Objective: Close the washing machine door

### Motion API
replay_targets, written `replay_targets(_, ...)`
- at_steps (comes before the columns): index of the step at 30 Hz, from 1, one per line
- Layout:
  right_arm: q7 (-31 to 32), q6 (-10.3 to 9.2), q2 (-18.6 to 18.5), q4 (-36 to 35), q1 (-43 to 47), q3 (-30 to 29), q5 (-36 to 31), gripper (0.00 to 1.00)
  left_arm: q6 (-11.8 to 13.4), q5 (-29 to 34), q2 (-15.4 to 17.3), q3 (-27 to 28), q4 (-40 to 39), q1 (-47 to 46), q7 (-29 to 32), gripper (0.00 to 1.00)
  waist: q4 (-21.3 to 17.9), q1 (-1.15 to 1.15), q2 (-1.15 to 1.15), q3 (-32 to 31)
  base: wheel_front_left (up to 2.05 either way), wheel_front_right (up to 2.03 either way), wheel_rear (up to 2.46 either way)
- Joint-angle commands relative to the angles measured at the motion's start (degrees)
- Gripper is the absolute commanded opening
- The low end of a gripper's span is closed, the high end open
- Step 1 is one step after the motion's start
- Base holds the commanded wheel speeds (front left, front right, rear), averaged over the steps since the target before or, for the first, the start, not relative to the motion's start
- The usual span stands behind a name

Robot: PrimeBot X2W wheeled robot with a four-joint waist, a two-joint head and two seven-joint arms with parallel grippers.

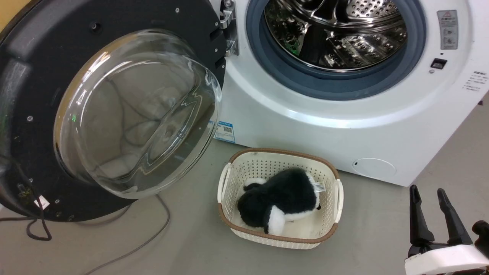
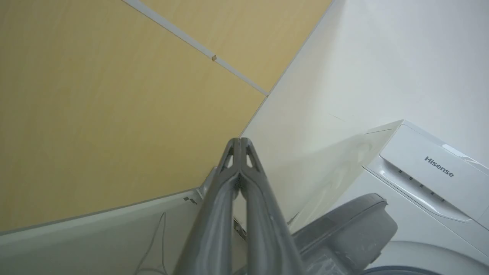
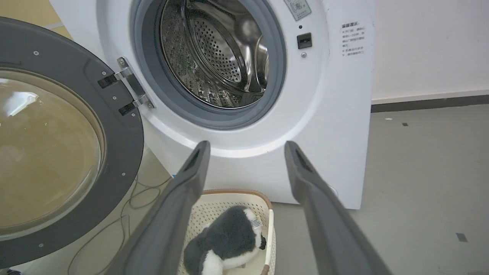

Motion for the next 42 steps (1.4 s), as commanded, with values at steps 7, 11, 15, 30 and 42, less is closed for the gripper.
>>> replay_targets(7,-1.3,0.03,0.2,0.7,-1.4,0.1,1.7,1.0,1.2,-7.2,4.3,0.4,8.2,-4.1,10.8,0.0,0.6,0.0,0.0,1.6,0.0,0.0,0.0)
replay_targets(11,-1.8,0.04,0.2,0.9,-1.6,0.0,2.6,1.0,0.0,-10.0,6.0,0.4,11.7,-4.1,15.8,0.0,0.9,0.0,0.0,2.2,0.0,0.0,0.0)
replay_targets(15,-2.3,0.04,0.2,1.1,-1.7,-0.2,3.4,1.0,-1.9,-11.6,7.1,-0.3,13.6,-3.1,18.9,0.0,1.2,0.0,0.0,2.7,0.0,0.0,0.0)
replay_targets(30,-4.2,0.04,0.2,1.2,-1.0,-1.0,6.9,1.0,-5.3,-24.4,5.4,-7.5,3.3,8.9,35.7,0.0,5.2,0.0,0.0,2.8,0.0,0.0,0.0)
replay_targets(42,-4.9,0.05,0.2,1.2,-0.1,-2.3,7.9,1.0,-5.7,-36.3,-0.4,-16.7,-22.8,25.9,41.9,0.0,7.9,0.0,0.0,2.7,0.0,0.0,0.0)
